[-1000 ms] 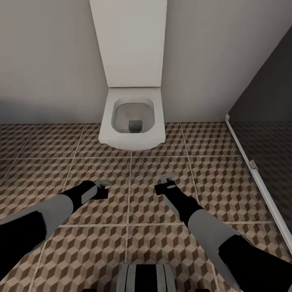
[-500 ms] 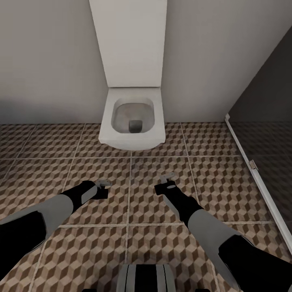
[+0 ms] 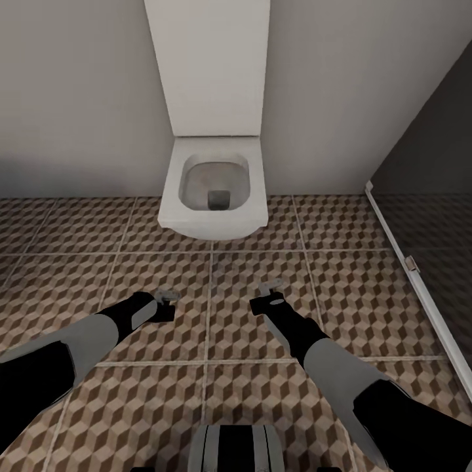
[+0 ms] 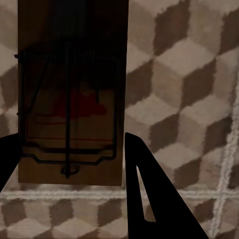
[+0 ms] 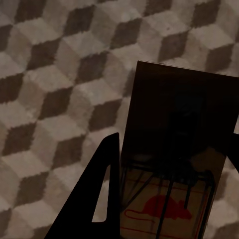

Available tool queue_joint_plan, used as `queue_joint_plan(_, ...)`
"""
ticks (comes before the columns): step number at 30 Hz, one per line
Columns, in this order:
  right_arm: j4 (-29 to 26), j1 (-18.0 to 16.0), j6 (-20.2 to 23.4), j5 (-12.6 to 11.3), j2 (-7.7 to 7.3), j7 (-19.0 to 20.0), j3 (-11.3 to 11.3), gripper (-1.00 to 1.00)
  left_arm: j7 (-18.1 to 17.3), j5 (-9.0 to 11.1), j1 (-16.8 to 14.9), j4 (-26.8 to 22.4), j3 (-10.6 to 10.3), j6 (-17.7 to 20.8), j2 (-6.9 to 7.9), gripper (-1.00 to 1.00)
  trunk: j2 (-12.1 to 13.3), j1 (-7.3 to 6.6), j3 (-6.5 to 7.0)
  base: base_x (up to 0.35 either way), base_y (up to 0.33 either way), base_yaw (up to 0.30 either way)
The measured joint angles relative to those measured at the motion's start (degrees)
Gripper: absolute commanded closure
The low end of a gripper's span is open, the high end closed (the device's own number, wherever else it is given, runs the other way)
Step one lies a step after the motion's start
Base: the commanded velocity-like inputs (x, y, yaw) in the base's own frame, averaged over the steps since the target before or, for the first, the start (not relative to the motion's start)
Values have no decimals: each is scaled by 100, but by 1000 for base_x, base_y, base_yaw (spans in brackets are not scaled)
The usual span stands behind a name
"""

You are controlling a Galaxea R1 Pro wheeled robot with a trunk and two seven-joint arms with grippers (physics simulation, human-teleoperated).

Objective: Take the four mousetraps from the cabinet in the bathroom and place them on the bathroom floor. Make sure all four end up on the same floor surface, and ensure that at least two of them are either under or directly next to the same bathroom sink.

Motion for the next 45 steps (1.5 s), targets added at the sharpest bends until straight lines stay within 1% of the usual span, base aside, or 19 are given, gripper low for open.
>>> queue_joint_plan(7, 0, -1, 0, 0, 0, -1, 8, 100, 2, 0, 0, 0, 0, 0, -3, 100, -281, 154, -164, 0, 0, 0)
queue_joint_plan(17, 0, 0, 0, -1, 0, 0, 9, 100, 2, 1, 0, 3, -1, 0, -3, 100, -295, 180, -450, 0, 0, 0)
queue_joint_plan(27, 0, -1, 0, 1, 0, 0, 9, 100, 2, -1, 0, -1, 0, 0, -2, 100, -296, 180, -506, 0, 0, 0)
queue_joint_plan(42, 0, -1, -5, 9, 5, 5, 6, 100, 2, -1, 0, -1, 0, 0, -3, 100, -296, 180, -513, 0, 0, 0)
queue_joint_plan(45, 0, 0, -61, 18, 8, 15, 14, 100, 2, -1, 0, -1, 6, -6, -3, 100, -296, 180, -513, 0, 0, 0)
